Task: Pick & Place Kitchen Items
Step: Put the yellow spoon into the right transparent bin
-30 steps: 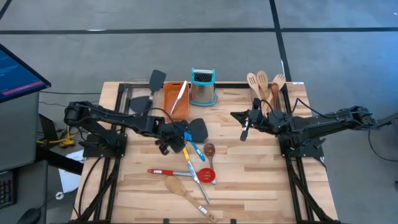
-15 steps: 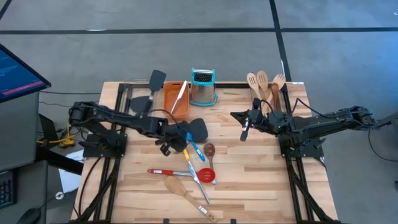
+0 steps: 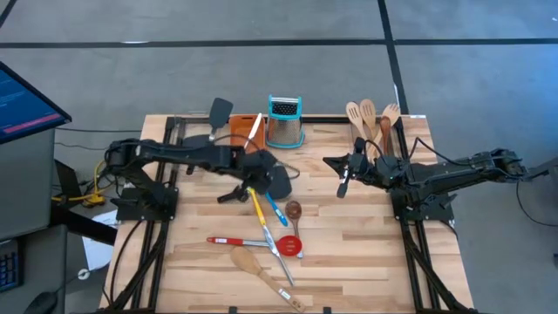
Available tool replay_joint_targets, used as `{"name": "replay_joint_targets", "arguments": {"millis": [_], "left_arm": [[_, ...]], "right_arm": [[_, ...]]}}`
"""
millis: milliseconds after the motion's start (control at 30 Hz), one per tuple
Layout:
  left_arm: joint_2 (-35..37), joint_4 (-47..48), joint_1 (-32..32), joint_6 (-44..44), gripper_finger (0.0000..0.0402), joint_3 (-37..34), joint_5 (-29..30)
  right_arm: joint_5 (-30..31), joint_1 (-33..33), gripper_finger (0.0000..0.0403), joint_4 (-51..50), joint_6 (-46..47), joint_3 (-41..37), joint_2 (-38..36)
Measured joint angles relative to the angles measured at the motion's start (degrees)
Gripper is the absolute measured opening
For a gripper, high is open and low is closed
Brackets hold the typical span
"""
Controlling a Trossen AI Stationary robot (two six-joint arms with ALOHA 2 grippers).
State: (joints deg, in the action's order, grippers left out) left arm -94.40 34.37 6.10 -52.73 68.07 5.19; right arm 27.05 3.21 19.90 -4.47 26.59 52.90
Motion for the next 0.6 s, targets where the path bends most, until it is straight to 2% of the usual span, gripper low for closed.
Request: {"name": "replay_joint_targets", "arguments": {"millis": [200, 300, 433, 600], "left_arm": [[-3.35, 1.39, 1.58, 0.00, 0.0004, 2.87, -2.97], [-3.18, 3.90, 0.57, 0.01, 0.0002, 2.94, -5.40], [-3.18, 9.93, -2.08, 0.02, 0.0003, 2.83, -5.68], [-3.18, 10.25, -4.74, 0.22, 0.0003, 1.09, -5.56]], "right_arm": [[0.00, 0.01, 0.0001, -0.61, 0.00, -0.02, 0.00], [0.00, 0.00, 0.0001, -1.41, 0.00, -0.04, 0.02], [0.00, -0.01, 0.0001, -1.49, -0.04, -0.04, 0.00], [0.00, -0.01, 0.0001, -1.47, -0.02, -0.04, 0.02]]}}
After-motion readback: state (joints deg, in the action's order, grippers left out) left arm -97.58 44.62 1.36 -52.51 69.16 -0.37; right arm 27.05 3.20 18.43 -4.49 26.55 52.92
